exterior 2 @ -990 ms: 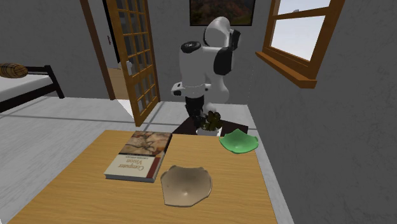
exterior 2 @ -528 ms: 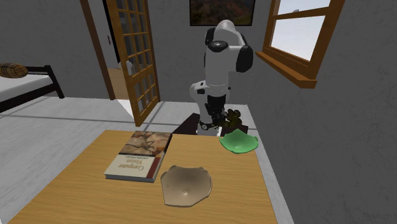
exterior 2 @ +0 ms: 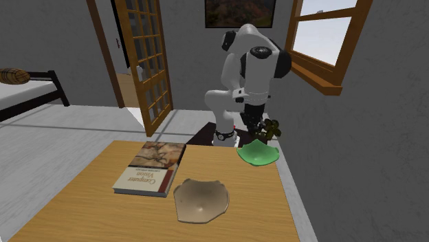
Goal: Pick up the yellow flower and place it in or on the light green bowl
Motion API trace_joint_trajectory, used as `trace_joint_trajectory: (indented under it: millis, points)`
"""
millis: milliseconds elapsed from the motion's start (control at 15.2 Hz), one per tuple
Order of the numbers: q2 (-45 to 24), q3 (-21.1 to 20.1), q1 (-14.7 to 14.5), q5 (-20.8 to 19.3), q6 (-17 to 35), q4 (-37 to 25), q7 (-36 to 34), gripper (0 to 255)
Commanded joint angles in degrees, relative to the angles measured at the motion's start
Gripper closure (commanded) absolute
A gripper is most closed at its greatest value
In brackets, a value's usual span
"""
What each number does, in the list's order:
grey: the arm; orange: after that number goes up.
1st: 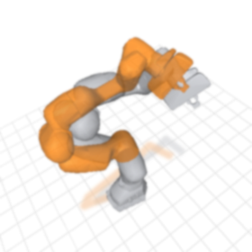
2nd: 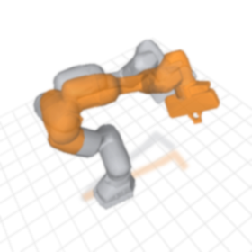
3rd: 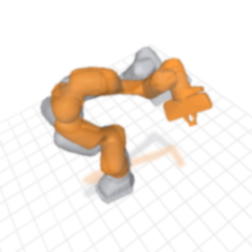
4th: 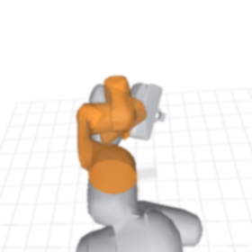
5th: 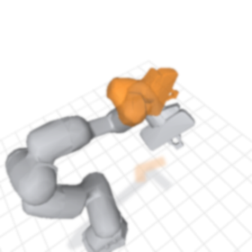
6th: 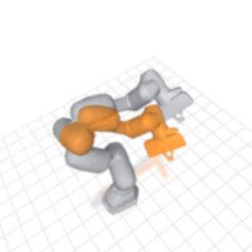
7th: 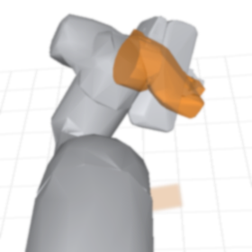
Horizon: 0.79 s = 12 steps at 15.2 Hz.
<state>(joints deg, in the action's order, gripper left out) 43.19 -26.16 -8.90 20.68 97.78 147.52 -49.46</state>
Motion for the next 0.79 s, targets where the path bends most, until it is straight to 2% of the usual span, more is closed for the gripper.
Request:
trace_joint_trajectory:
  millis: [0, 726]
  points:
    - [-0.1, -0.6, -0.3, 0.6, 1.4, 1.3, -0.2, 255]
    - [-3.0, -3.7, -0.7, 3.0, 10.9, 7.8, 0.5, 255]
